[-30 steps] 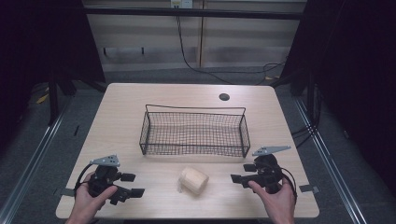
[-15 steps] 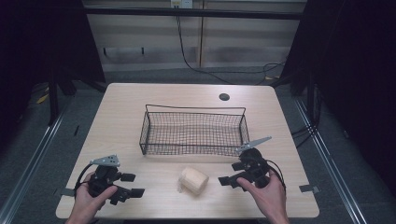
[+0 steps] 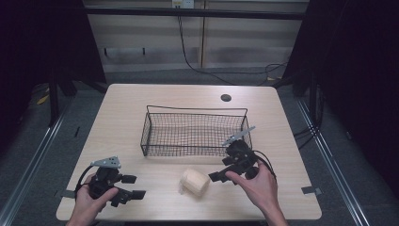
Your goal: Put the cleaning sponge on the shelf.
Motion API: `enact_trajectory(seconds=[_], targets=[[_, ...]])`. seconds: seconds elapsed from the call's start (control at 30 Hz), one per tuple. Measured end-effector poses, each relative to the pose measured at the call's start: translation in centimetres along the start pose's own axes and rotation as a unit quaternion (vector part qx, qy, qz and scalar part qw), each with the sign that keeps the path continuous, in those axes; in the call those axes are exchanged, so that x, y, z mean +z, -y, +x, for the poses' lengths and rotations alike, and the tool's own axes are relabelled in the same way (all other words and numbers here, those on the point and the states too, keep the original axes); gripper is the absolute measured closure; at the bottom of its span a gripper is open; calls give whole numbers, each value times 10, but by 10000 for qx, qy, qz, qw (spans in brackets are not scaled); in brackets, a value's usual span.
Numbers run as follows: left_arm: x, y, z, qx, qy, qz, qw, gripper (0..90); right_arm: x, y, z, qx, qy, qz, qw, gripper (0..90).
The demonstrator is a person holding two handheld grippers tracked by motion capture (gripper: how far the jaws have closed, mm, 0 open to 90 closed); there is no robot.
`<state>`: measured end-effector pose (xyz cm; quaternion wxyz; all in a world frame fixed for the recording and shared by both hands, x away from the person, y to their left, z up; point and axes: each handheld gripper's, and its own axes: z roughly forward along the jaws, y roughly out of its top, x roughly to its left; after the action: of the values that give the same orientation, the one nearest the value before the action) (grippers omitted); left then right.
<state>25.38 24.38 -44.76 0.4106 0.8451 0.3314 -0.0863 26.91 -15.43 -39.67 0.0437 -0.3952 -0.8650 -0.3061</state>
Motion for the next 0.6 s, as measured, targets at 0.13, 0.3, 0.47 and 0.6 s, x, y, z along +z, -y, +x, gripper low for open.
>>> enact_trajectory(seconds=[0.13, 0.3, 0.47, 0.6], targets=[[0, 0, 0, -4, -2, -16, 10000, 197, 10, -9, 6, -133, -110, 131, 9998, 189], [0, 0, -1, 7, 25, -2, 10000, 197, 14, -16, 8, -175, -185, 188, 9995, 190], [0, 0, 0, 6, 1, 0, 10000, 197, 23, -25, 12, -248, -222, 414, 9986, 208], [0, 0, 0, 7, 15, 8, 10000, 197, 29, -30, 13, -293, -226, 609, 9975, 211]])
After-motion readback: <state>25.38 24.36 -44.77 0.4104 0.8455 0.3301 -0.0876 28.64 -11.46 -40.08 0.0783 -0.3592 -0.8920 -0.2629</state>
